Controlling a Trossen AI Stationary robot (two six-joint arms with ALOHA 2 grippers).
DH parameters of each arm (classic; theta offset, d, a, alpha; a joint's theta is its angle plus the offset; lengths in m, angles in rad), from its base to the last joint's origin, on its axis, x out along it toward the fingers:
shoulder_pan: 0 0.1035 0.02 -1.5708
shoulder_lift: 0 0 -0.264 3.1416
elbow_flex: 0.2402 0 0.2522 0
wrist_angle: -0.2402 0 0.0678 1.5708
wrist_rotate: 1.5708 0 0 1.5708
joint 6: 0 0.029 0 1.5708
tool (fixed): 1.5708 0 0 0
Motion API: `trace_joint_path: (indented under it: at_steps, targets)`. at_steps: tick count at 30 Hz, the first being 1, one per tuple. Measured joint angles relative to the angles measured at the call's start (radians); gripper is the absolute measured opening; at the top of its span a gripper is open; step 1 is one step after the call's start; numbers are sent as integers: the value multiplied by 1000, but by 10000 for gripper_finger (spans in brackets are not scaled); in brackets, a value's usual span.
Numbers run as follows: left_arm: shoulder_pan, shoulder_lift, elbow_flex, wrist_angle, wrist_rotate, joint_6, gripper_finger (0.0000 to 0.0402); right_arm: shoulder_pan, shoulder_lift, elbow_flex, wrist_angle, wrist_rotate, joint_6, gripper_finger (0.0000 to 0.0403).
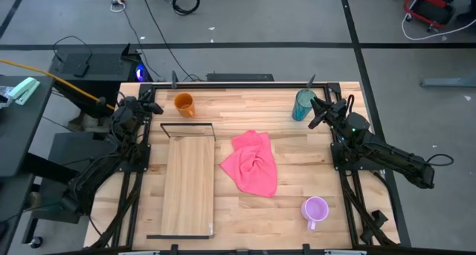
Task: Stack small to large cups/mugs on shelf
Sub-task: Move the orange cup to the center of the table
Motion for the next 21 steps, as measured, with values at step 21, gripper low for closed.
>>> trace_joint_path:
  at_steps: [21]
  targets:
    - [-1, 0, -2, 190, 117, -442, 74, 0, 0, 203, 11, -14, 380, 87]
